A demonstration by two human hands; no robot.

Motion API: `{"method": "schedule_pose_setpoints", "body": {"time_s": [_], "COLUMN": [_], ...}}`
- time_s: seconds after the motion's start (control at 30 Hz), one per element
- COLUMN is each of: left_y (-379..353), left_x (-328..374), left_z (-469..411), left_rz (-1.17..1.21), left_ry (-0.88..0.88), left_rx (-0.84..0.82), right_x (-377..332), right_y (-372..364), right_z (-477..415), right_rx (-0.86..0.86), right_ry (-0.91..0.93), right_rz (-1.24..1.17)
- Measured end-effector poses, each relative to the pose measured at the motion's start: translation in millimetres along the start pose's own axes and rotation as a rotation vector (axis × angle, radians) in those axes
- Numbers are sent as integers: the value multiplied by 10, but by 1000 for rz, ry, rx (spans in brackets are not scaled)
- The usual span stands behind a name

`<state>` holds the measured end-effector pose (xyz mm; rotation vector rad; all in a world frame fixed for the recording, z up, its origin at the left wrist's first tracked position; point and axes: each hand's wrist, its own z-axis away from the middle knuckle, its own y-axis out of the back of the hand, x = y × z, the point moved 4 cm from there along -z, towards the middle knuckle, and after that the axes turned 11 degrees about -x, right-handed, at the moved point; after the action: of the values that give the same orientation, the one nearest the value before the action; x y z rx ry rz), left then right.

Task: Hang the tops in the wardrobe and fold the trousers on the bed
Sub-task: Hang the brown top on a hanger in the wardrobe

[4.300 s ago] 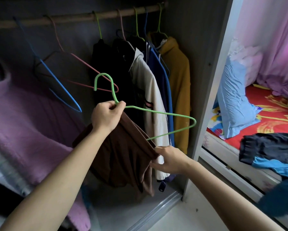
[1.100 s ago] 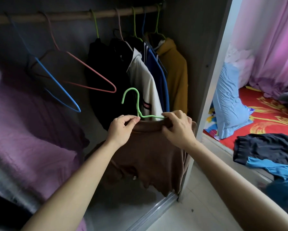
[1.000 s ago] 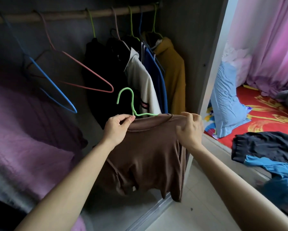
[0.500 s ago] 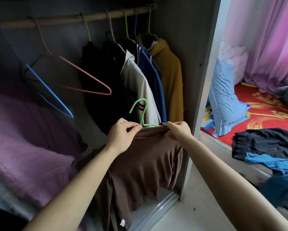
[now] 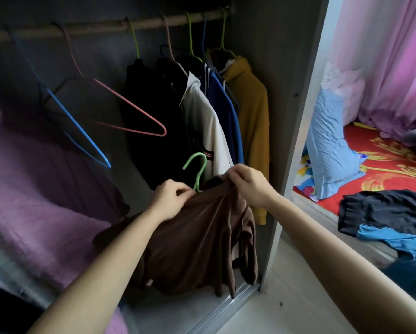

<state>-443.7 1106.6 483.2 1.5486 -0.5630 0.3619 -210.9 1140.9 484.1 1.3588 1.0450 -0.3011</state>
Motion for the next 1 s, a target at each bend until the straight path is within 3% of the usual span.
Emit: {"method": "schedule_pose_setpoints", "body": {"time_s": [0.1,0.13,0.27,0.33,0.43,0.53,0.6,0.7,0.87,1.0], "left_y": [127,139,189,240,311,401,486,566,659,623], "left_x": [-37,-38,43,90,114,18,-95,-249,-486,-450], "left_z": [19,42,113,124,159,208,237,270,281,189], "left_rz": [211,312,511,584,728,850,767,406,313,22], "left_ry": [-13,-24,-73,-114,-187,-196,-187,-207,-195,-209], "left_rx": [29,5,-9,15,6,44,56,18,38,26], "right_x": [131,143,-27,-175,-358,-457,-555,-719,-868,-884], "right_y": [-89,-67,72,68,20,133,211,309,483,454], "right_z": [73,96,39,-24,-68,-105,-123,-133,-115,-113], "right_rx": [-433,-437,-132,-145,-306,-237,-149,-105,-140,-172], "right_ry": [-189,-193,-14,123,239,279,323,332,180,88], "right_rz": [174,249,336,326,357,350,349,371,421,416]}}
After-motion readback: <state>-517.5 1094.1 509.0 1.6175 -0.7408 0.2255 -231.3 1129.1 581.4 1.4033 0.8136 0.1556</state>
